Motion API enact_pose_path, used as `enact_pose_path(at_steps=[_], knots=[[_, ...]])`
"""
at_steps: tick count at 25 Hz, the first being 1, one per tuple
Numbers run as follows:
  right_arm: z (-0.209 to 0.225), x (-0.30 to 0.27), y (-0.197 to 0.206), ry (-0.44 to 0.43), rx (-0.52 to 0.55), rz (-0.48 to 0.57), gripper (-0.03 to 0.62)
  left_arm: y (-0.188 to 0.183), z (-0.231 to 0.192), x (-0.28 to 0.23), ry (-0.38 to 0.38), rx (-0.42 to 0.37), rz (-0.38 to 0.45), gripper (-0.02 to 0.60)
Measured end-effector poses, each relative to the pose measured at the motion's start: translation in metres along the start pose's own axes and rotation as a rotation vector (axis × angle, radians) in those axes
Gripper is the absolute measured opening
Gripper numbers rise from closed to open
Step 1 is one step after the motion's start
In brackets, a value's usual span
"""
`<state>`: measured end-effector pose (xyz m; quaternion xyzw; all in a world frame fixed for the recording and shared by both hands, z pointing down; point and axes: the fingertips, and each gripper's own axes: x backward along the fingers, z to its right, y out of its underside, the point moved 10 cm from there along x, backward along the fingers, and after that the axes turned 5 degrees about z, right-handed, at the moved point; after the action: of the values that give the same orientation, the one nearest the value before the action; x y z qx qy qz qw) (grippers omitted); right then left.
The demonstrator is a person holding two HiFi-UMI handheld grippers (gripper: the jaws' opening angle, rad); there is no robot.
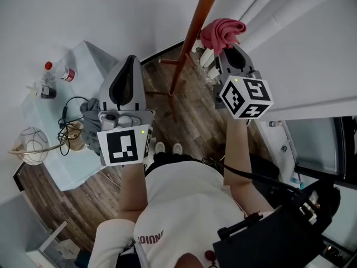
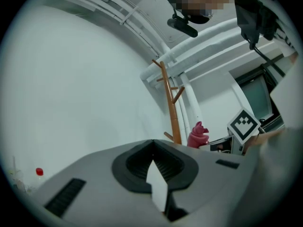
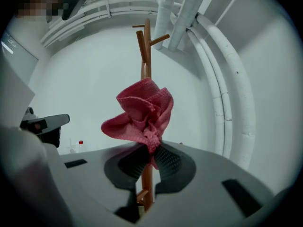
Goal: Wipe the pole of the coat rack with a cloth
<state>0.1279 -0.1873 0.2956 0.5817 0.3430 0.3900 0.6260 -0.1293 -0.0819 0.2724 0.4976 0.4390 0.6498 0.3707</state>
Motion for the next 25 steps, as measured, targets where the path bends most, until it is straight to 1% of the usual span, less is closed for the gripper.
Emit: enact_pose_path(at_steps=[7, 10, 15, 17, 25], knots=[[0.007, -0.013, 0.006, 0.005, 0.021, -0.033, 0.046, 0.002, -0.003, -0.006, -0.015, -0.007, -0.01, 0.014], [0.01, -0.014, 0.008, 0.028, 0.018, -0.026, 0.046, 0.002, -0.004, -0.009, -0.007, -0.024, -0.002, 0.014], [0.016, -0.011, 0.009, 0.047, -0.004, -0.028, 0.046, 0.007, -0.002, -0.007, -0.017, 0.017, -0.008, 0.014], [0.021, -0.009, 0.009, 0.061, -0.017, -0.022, 0.046, 0.006, 0.0, -0.008, -0.01, 0.016, -0.008, 0.014], [0.033, -0.002, 0.003, 0.118, -0.012, 0.002, 0.046, 0.007, 0.003, -0.008, -0.005, 0.018, -0.013, 0.014]])
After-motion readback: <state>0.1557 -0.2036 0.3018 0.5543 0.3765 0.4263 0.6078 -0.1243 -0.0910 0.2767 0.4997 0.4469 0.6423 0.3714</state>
